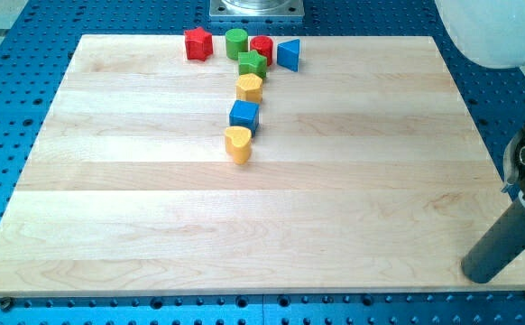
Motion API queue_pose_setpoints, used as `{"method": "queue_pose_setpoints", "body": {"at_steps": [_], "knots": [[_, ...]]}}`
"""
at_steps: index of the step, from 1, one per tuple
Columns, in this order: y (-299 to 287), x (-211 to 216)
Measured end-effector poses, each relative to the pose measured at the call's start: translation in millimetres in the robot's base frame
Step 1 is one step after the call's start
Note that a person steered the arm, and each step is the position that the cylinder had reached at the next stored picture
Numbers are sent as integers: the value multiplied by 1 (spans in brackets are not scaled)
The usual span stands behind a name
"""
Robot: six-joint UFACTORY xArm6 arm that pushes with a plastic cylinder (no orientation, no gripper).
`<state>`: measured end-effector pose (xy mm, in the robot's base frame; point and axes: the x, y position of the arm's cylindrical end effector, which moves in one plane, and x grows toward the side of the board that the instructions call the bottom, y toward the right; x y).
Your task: Move the red star top right to the red circle
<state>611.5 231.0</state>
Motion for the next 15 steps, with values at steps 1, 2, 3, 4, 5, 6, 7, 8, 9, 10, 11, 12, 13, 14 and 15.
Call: {"method": "queue_pose_setpoints", "body": {"at_steps": [1, 2, 3, 4, 5, 6, 7, 8, 9, 10, 11, 12, 13, 14, 15], "knots": [[1, 0], [1, 0], [1, -2], [-51, 7], [-58, 7], [-108, 3], [-215, -1], [-315, -56], [-371, -135], [-389, -158], [-389, -158], [-402, -182], [-424, -226], [-436, -279], [-435, -341]]}}
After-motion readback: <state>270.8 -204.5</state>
